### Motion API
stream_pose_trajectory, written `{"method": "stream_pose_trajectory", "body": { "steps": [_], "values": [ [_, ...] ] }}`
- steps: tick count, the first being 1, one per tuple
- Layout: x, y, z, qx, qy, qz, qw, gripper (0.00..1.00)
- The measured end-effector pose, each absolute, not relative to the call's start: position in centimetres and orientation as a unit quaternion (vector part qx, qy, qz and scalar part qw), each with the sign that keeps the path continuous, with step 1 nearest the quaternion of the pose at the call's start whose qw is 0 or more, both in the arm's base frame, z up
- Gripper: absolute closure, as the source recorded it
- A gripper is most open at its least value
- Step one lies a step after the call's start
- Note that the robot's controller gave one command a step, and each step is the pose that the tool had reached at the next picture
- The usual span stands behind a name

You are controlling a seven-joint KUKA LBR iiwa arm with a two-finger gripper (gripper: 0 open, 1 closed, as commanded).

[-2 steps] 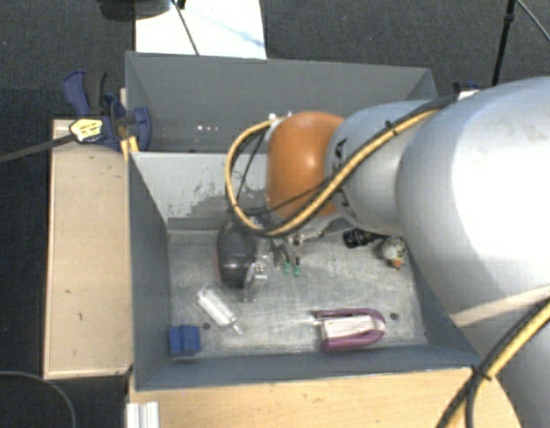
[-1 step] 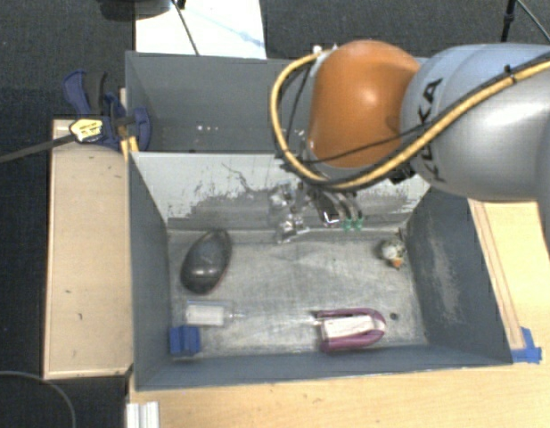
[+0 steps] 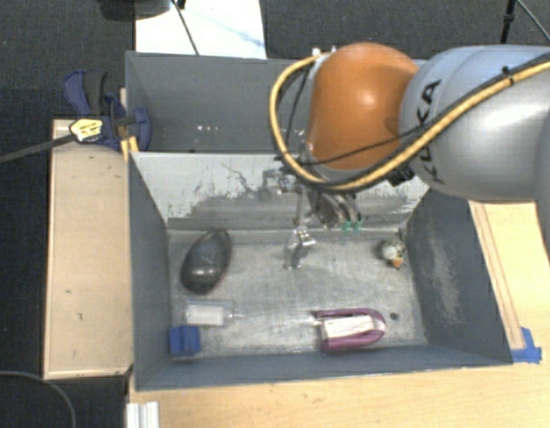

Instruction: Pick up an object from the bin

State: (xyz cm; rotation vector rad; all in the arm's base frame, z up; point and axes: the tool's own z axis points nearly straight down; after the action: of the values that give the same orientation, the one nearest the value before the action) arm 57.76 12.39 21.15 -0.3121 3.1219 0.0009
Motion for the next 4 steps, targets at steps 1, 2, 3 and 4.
{"method": "stream_pose_trajectory", "body": {
  "steps": [1, 2, 3, 4],
  "values": [
    [58.2, 19.1, 12.5, -0.044, 0.999, 0.001, -0.002, 0.00],
    [54.8, 24.2, 7.2, 0.041, 0.999, 0.002, 0.003, 0.00],
    [55.1, 24.3, 7.6, 0.040, 0.999, 0.004, 0.006, 1.00],
    [55.9, 23.5, 19.5, 0.007, 1.000, 0.002, 0.005, 1.00]
  ]
}}
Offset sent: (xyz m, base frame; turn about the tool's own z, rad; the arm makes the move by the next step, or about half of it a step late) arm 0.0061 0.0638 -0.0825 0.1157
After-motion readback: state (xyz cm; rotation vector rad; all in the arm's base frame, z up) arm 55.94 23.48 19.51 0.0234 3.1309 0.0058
